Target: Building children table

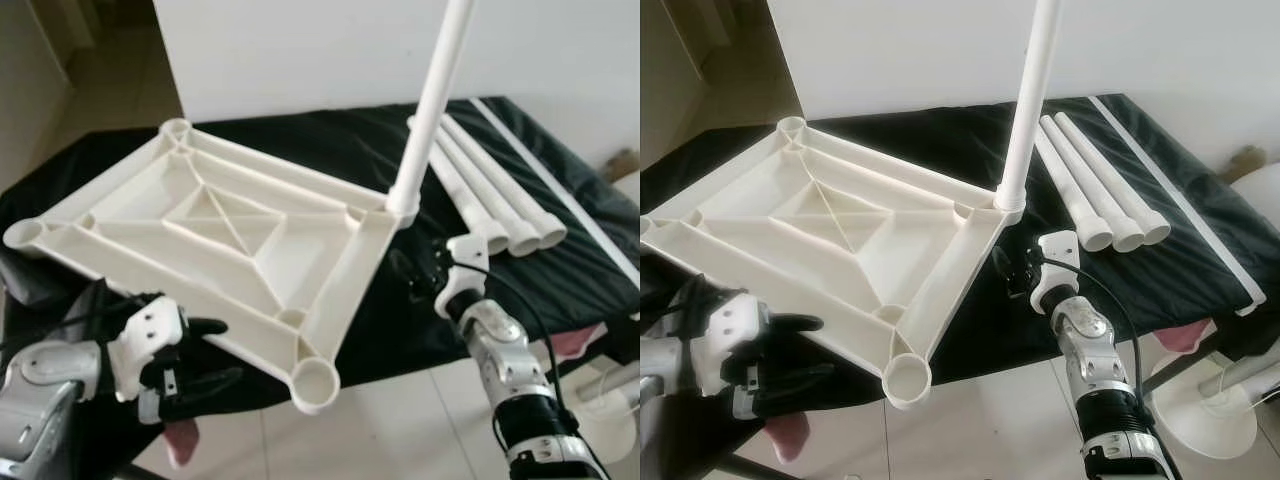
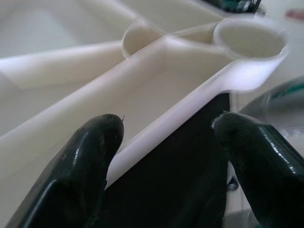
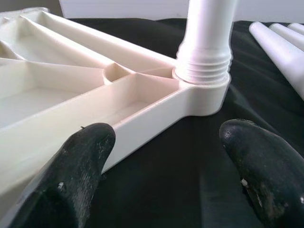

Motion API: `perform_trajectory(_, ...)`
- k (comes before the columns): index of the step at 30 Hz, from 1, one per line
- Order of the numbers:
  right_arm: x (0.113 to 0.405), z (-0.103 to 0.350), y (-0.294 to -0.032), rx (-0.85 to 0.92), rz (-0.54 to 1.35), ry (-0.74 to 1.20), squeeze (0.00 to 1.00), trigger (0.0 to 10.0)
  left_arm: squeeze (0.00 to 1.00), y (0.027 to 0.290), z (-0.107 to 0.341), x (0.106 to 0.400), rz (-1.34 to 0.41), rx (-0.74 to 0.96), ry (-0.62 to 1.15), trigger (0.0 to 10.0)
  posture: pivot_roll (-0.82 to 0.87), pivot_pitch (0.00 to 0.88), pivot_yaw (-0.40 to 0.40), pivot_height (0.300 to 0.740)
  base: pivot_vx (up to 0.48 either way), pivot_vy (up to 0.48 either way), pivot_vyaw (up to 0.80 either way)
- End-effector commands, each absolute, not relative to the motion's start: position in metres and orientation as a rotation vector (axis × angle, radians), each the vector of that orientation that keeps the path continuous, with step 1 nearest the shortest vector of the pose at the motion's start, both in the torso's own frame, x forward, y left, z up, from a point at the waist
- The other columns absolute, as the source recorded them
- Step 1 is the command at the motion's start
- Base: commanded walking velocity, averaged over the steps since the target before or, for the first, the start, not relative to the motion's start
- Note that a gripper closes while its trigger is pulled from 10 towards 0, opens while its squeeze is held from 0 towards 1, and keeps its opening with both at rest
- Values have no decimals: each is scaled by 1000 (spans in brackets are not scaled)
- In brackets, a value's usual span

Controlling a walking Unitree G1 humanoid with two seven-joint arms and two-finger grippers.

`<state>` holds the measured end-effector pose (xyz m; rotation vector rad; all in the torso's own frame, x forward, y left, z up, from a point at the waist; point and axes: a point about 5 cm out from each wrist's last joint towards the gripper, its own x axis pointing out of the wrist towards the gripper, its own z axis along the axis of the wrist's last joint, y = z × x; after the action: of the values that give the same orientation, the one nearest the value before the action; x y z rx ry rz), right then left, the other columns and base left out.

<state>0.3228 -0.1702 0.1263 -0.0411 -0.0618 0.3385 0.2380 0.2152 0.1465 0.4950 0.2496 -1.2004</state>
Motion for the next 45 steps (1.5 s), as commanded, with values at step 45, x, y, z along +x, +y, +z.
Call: perform_trajectory(45,316,122,-163,-50,369,-3,0,10000,0,238,120,284,-342,388,580,10000,75,87,-43,740,0,0,0)
